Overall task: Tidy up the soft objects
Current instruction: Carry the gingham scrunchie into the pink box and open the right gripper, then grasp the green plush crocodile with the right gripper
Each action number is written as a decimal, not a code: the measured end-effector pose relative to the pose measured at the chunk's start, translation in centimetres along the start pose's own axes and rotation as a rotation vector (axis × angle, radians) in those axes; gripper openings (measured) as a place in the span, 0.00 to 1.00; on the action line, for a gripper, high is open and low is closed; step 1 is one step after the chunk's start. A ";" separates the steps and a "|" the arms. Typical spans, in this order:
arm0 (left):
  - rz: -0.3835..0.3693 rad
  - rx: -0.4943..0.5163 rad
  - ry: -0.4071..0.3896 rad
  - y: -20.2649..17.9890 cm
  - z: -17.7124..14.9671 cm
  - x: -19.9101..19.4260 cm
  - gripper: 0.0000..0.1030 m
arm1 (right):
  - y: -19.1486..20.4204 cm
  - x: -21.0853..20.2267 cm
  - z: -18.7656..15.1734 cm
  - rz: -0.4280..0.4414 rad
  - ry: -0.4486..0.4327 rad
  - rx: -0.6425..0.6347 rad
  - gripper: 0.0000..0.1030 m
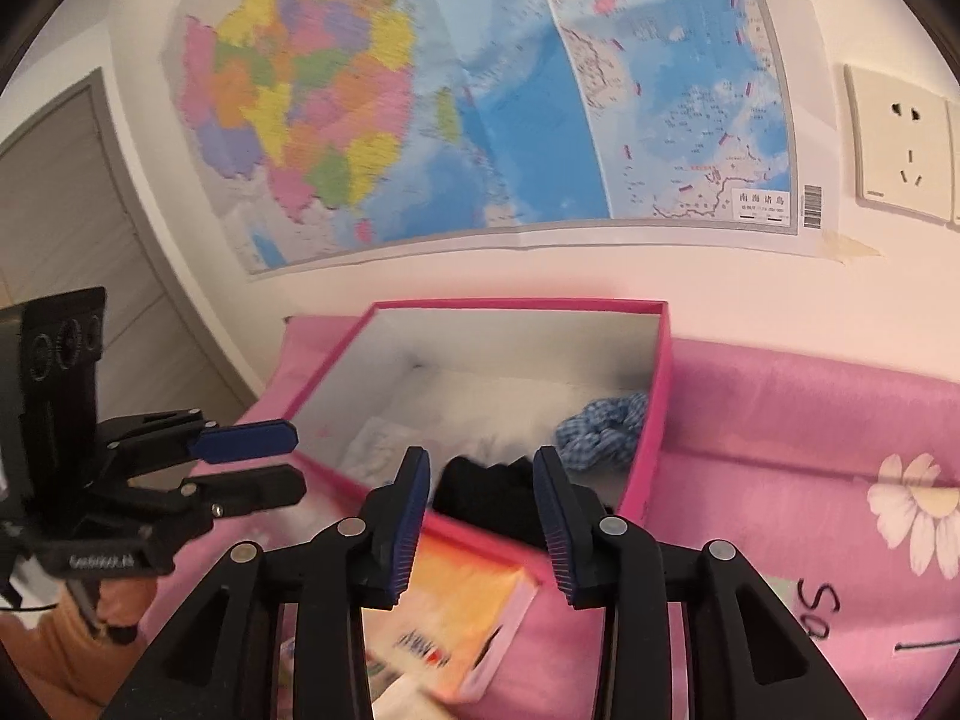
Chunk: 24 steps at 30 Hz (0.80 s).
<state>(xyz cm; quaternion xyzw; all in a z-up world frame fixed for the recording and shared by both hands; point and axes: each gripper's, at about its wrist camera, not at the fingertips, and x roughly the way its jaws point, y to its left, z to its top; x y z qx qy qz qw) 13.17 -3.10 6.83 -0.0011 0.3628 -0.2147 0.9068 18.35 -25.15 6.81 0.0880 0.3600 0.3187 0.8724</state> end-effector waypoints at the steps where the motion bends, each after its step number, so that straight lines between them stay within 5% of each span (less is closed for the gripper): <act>1: -0.001 -0.004 -0.002 0.1 -0.3 -0.3 0.41 | 0.2 -0.4 -0.2 0.009 -0.002 0.000 0.37; 13: 0.041 -0.020 0.000 1.3 -5.8 -3.8 0.42 | 2.8 -3.7 -4.2 0.102 0.012 0.006 0.46; 24: 0.156 -0.125 0.094 6.2 -11.3 -4.2 0.42 | 9.0 -1.2 -10.9 0.296 0.199 -0.050 0.51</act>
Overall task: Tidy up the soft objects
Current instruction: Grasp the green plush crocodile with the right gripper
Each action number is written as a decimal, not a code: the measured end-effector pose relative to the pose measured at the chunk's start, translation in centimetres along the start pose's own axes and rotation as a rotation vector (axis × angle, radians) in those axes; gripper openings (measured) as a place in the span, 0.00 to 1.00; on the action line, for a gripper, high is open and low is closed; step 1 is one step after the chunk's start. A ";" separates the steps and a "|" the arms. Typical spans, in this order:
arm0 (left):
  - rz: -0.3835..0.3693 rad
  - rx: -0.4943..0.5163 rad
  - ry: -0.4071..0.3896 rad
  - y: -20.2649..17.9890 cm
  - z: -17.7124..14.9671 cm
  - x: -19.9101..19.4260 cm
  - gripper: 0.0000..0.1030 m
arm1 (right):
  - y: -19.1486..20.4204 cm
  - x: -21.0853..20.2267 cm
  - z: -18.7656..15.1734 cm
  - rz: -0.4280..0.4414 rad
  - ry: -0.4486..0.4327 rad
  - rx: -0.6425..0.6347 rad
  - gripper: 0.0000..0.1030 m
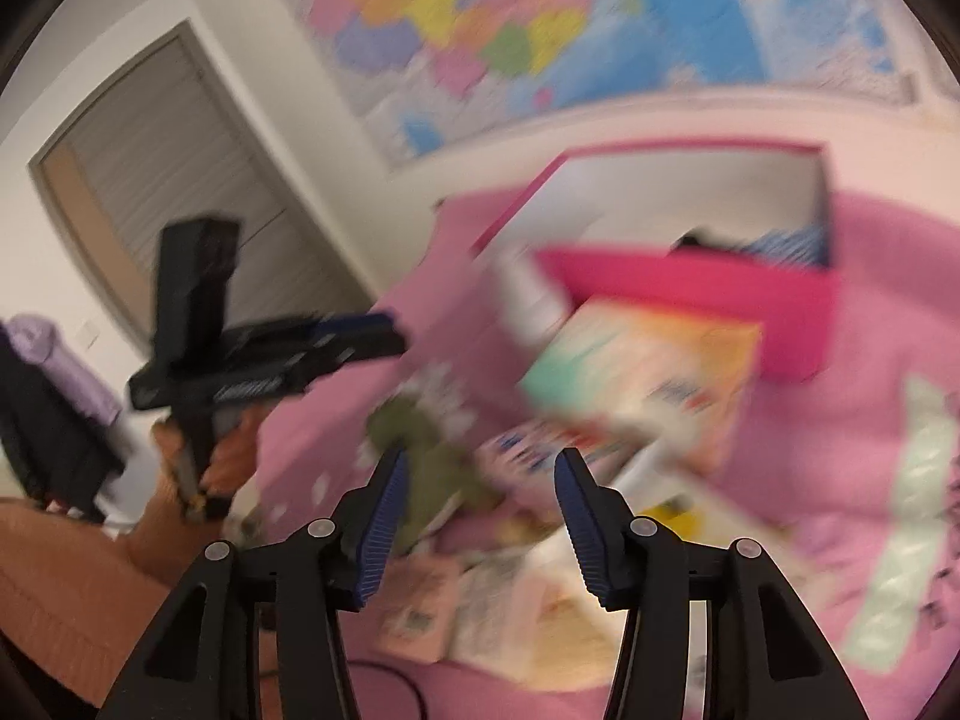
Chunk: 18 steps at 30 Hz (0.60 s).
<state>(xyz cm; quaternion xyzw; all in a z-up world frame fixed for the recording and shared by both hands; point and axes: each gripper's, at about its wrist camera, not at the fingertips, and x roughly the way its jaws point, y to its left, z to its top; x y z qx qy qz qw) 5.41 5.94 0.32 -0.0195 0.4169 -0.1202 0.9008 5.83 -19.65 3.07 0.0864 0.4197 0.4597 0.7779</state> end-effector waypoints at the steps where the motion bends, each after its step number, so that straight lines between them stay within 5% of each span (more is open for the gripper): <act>1: 0.001 -0.005 0.007 0.2 -0.3 0.1 0.42 | 0.5 0.9 -0.4 0.019 0.020 -0.001 0.51; 10: -0.047 -0.043 0.057 2.2 -2.4 0.6 0.42 | 3.1 8.0 -2.8 0.046 0.150 0.020 0.56; 13: -0.061 -0.045 0.073 2.5 -2.8 1.0 0.49 | 3.1 9.0 -2.8 0.036 0.149 0.044 0.56; 15: -0.077 -0.042 0.082 2.6 -3.1 1.2 0.51 | 3.0 9.3 -2.8 0.008 0.130 0.048 0.54; 18: -0.138 -0.043 0.099 2.8 -3.3 1.4 0.52 | 2.9 9.4 -2.9 -0.007 0.118 0.063 0.38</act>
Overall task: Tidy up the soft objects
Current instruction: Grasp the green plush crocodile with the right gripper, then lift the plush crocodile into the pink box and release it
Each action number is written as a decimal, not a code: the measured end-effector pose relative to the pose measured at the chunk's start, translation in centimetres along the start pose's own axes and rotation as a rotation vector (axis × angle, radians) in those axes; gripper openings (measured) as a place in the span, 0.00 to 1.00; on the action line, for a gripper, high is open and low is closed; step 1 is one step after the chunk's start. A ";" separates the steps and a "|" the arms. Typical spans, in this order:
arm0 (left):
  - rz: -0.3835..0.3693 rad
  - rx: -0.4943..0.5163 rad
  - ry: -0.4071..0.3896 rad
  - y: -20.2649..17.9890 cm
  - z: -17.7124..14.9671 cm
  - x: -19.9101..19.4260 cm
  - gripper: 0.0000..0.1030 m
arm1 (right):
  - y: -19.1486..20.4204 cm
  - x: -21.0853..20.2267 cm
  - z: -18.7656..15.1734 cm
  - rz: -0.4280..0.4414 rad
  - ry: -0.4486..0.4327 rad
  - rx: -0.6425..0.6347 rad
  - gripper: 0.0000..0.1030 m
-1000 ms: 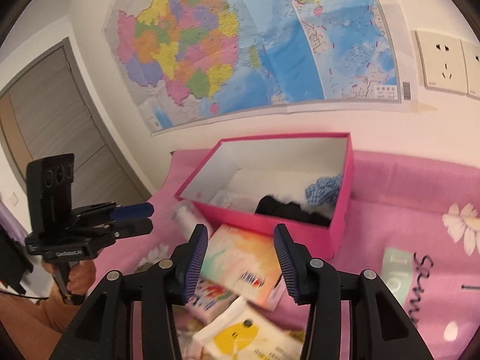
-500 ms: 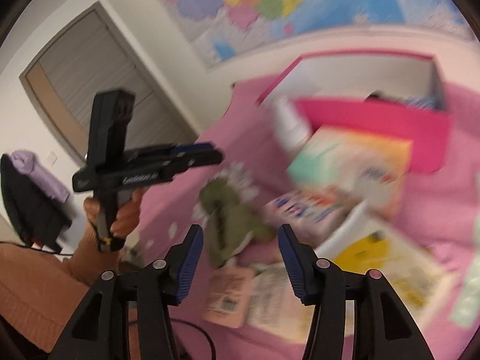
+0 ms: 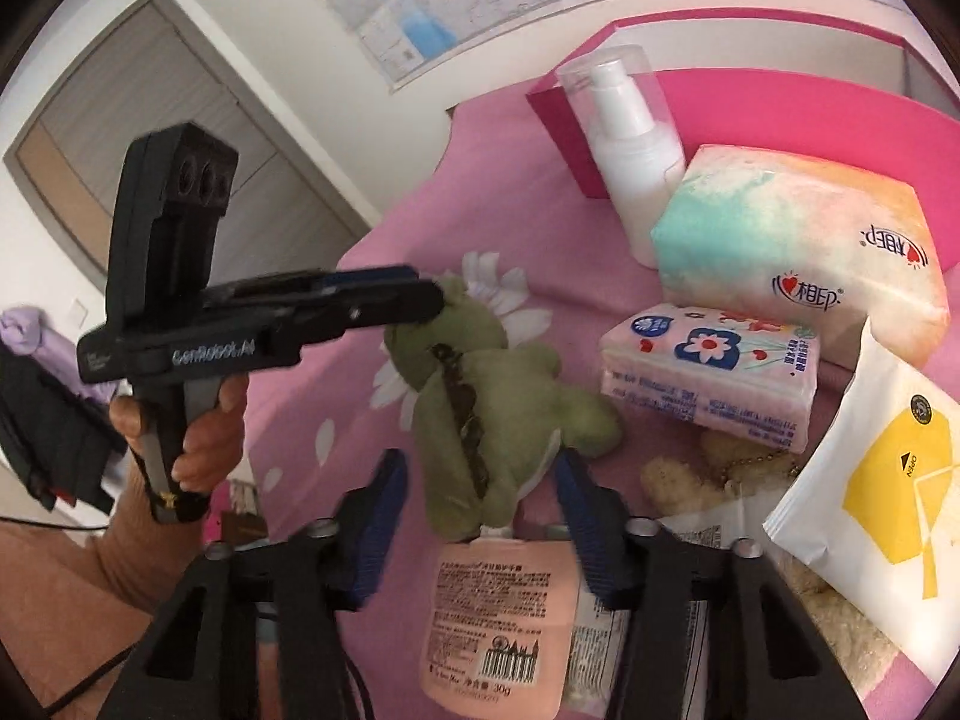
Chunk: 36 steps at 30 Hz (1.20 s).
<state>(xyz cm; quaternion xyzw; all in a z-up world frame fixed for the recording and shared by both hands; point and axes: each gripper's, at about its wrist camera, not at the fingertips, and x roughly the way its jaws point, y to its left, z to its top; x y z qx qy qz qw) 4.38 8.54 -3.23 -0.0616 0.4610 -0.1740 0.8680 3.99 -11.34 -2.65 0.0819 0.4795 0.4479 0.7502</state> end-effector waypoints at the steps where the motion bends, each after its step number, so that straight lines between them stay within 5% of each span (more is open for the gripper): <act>1: -0.007 0.001 0.006 0.1 -0.1 0.1 0.52 | -0.1 0.0 0.1 -0.012 -0.001 0.001 0.37; 16: -0.014 0.037 0.000 -1.2 -1.4 -1.3 0.57 | 0.7 -1.8 0.1 -0.022 -0.046 -0.041 0.34; 27: 0.000 0.069 -0.176 -3.2 0.6 -7.5 0.57 | 3.4 -5.5 2.1 0.018 -0.140 -0.128 0.34; 36: 0.030 0.137 -0.362 -5.3 7.2 -11.1 0.57 | 4.9 -11.0 7.8 0.000 -0.332 -0.231 0.34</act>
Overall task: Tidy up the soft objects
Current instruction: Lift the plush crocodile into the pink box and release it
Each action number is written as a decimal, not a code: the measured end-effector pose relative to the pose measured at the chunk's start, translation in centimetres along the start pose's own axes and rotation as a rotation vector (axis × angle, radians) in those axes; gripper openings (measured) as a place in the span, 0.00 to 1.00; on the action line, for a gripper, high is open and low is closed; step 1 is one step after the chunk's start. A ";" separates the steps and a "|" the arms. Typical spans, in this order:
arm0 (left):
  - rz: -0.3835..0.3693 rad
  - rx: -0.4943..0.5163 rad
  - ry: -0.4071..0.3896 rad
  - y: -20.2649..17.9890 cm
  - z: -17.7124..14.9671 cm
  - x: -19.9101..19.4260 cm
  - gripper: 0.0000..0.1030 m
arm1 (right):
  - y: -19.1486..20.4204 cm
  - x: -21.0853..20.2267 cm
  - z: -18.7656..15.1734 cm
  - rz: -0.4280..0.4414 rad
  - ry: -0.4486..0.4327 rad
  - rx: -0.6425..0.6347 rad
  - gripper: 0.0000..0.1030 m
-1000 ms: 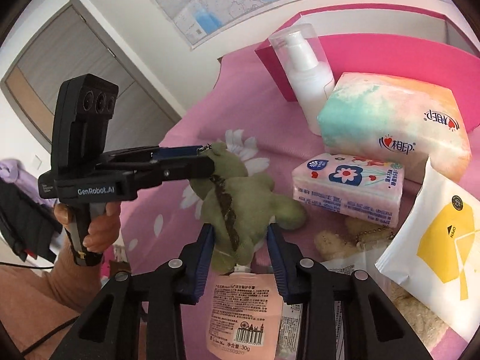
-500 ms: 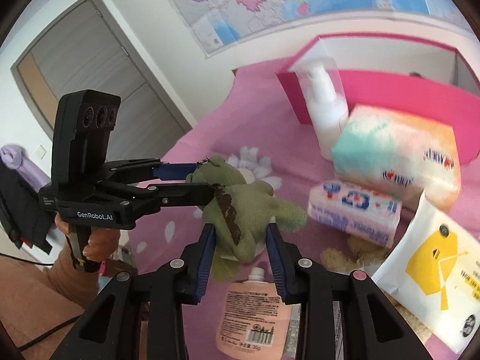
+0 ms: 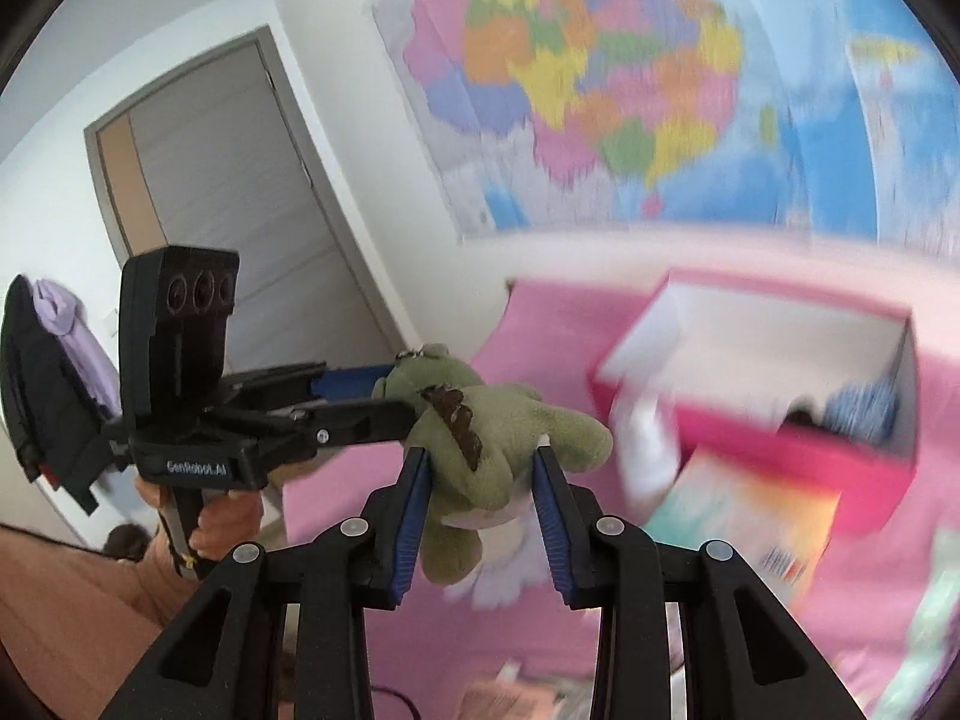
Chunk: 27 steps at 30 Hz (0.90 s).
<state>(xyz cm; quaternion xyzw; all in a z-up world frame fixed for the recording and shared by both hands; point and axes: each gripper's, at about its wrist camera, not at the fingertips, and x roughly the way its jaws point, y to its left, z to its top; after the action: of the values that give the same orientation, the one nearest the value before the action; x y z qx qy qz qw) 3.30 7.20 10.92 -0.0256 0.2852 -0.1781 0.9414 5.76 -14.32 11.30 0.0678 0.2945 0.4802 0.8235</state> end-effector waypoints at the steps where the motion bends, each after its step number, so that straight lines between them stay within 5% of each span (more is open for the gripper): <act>1: 0.005 0.007 -0.009 0.0 0.8 0.3 0.57 | -0.1 -0.3 0.7 -0.008 -0.013 -0.012 0.34; 12: 0.048 -0.022 0.087 1.8 5.0 9.8 0.57 | -8.3 2.2 7.6 -0.085 -0.051 0.050 0.34; 20: 0.003 -0.075 0.190 3.6 4.7 15.7 0.52 | -13.3 7.3 7.2 -0.110 0.048 0.111 0.34; 23: 0.080 -0.039 0.205 2.9 4.5 17.3 0.52 | -14.0 9.6 6.4 -0.085 0.097 0.114 0.22; 27: 0.090 -0.080 0.213 3.9 4.1 17.6 0.52 | -14.7 12.1 5.5 -0.183 0.155 0.098 0.23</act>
<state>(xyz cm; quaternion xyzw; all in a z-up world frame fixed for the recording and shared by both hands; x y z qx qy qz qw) 20.40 4.51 4.45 -0.0313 0.3911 -0.1258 0.9112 24.28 -11.08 4.93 0.0434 0.3851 0.3918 0.8344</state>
